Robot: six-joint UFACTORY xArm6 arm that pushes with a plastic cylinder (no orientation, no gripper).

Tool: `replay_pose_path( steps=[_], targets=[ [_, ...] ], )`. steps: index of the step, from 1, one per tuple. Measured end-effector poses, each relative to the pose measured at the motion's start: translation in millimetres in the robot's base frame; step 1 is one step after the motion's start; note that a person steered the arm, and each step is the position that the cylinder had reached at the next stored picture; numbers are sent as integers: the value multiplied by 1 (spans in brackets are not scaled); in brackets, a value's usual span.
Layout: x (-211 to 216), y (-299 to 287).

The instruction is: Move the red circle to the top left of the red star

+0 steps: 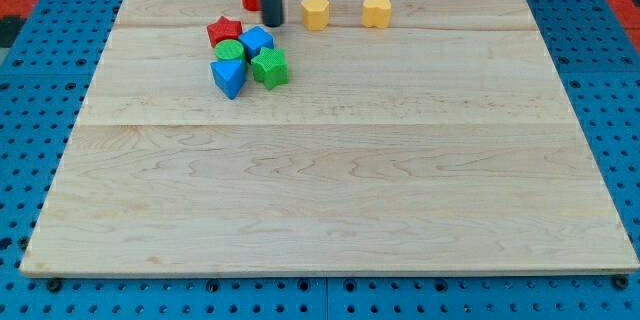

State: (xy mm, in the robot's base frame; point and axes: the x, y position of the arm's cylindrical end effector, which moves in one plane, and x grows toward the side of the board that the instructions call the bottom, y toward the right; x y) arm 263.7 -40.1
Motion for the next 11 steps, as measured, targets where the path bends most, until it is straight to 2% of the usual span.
replay_pose_path(
  steps=[1,3,4,6,7,9,10,11],
  targets=[
    [-6,27],
    [-19,15],
    [-71,15],
    [-70,-111],
    [-51,-142],
    [-72,-158],
    [-64,-189],
    [-42,-169]
  ],
)
